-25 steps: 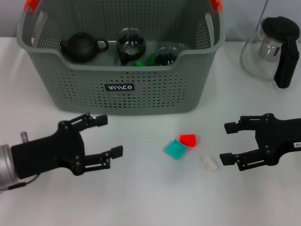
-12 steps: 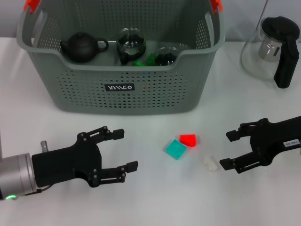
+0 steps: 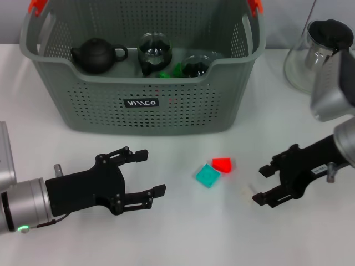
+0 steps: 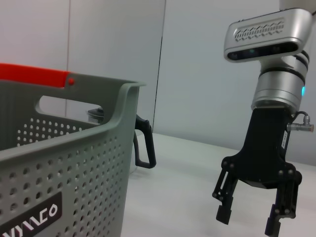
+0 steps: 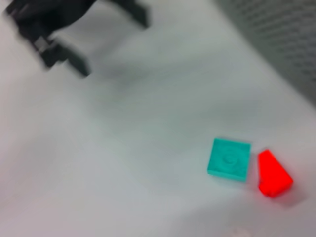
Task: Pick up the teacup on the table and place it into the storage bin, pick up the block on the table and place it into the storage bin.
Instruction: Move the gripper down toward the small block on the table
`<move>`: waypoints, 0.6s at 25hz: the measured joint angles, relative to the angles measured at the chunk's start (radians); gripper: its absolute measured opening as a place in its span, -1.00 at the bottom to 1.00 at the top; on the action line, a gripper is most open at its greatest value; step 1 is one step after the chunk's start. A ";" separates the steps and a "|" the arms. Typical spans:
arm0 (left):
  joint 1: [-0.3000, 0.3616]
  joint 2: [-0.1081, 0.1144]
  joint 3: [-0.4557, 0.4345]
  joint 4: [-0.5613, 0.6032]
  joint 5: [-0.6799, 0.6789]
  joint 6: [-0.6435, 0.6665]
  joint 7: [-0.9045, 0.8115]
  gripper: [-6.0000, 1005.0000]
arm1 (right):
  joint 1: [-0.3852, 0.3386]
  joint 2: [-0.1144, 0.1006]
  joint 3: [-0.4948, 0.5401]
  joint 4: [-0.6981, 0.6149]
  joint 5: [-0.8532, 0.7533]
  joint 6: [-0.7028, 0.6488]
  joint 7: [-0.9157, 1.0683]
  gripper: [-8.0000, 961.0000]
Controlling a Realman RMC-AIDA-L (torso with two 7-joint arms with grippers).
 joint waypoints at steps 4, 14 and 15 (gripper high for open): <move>-0.004 -0.002 -0.001 -0.005 0.001 -0.007 0.000 0.71 | 0.013 0.001 -0.062 -0.013 -0.005 0.027 -0.002 0.79; -0.012 -0.003 -0.001 -0.028 0.000 -0.017 0.001 0.71 | 0.032 0.007 -0.156 -0.004 -0.043 0.097 0.016 0.60; -0.012 -0.003 -0.002 -0.029 0.000 -0.018 0.001 0.71 | 0.032 0.008 -0.164 -0.001 -0.042 0.102 0.024 0.60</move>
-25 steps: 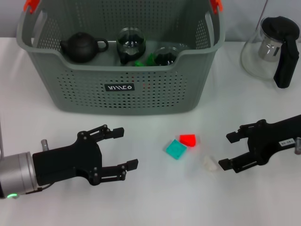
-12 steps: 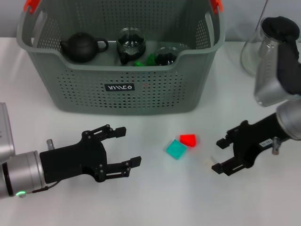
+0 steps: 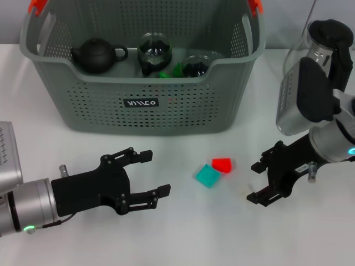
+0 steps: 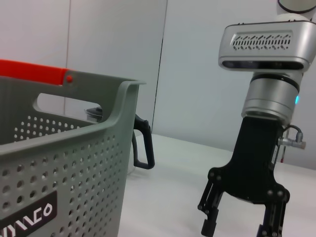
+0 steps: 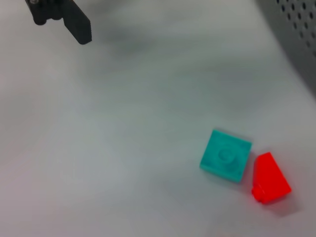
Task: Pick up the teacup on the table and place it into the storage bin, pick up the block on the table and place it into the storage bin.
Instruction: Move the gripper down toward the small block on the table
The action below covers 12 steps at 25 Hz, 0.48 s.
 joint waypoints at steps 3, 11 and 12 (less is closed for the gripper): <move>0.000 0.000 -0.005 -0.001 0.000 -0.001 0.000 0.71 | 0.000 0.001 -0.034 0.012 0.006 0.016 0.024 0.60; -0.001 0.000 -0.010 -0.003 0.000 -0.011 0.000 0.71 | -0.009 0.002 -0.083 0.016 0.006 0.066 0.043 0.60; -0.001 0.000 -0.010 -0.004 0.000 -0.014 0.000 0.71 | -0.009 0.002 -0.085 0.016 0.006 0.069 0.043 0.60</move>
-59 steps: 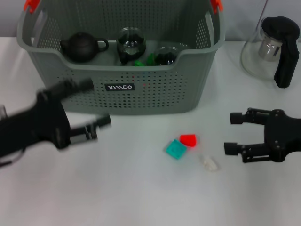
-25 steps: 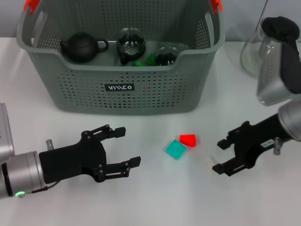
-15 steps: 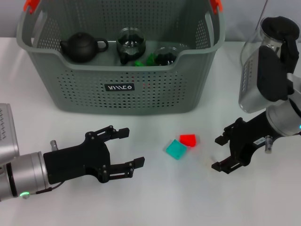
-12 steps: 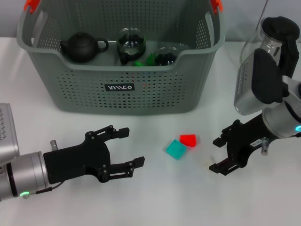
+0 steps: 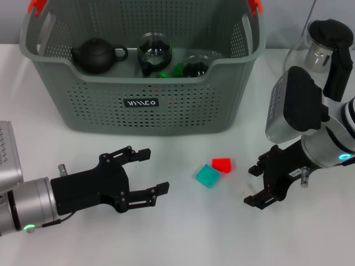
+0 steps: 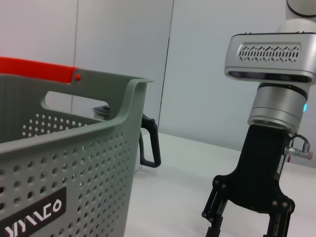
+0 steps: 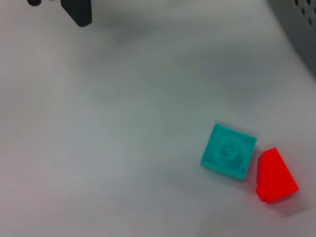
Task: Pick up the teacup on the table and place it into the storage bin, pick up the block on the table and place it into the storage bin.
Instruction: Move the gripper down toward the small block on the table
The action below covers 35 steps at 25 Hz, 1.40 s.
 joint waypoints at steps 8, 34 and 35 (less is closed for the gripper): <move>0.001 0.000 0.000 -0.002 0.000 -0.014 0.000 0.71 | 0.008 0.000 -0.062 0.001 -0.004 0.029 0.033 0.60; -0.001 0.001 0.001 -0.023 0.000 -0.059 0.000 0.71 | 0.019 -0.002 -0.057 -0.006 -0.014 0.015 0.178 0.44; 0.000 0.000 0.001 -0.023 0.000 -0.062 0.000 0.71 | 0.021 -0.002 -0.057 -0.006 -0.013 0.011 0.202 0.43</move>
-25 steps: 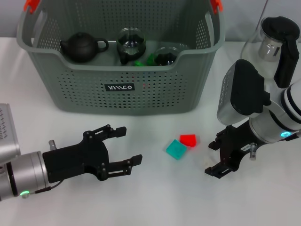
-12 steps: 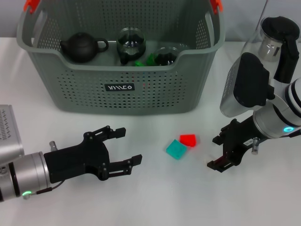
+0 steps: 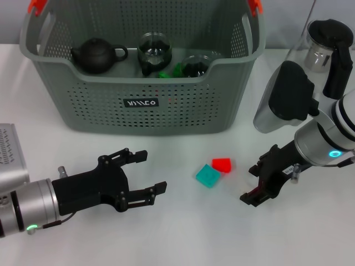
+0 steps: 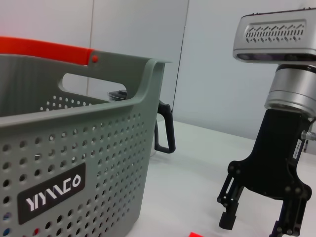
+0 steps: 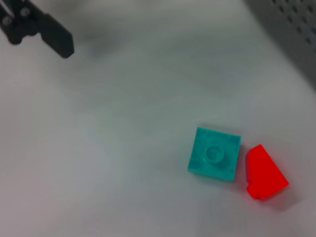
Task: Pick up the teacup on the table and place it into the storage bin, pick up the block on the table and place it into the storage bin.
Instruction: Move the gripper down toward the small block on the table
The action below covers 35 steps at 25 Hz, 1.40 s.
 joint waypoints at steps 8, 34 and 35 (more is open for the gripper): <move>-0.002 0.000 0.000 -0.001 0.000 -0.005 0.000 0.71 | 0.014 0.001 -0.032 -0.003 -0.006 -0.024 0.131 0.38; -0.009 0.001 0.000 -0.026 0.000 -0.044 0.002 0.71 | 0.019 0.005 -0.121 -0.008 -0.030 0.010 0.163 0.14; -0.009 0.001 0.000 -0.026 0.000 -0.044 0.002 0.71 | 0.019 0.005 -0.121 -0.008 -0.030 0.007 0.163 0.06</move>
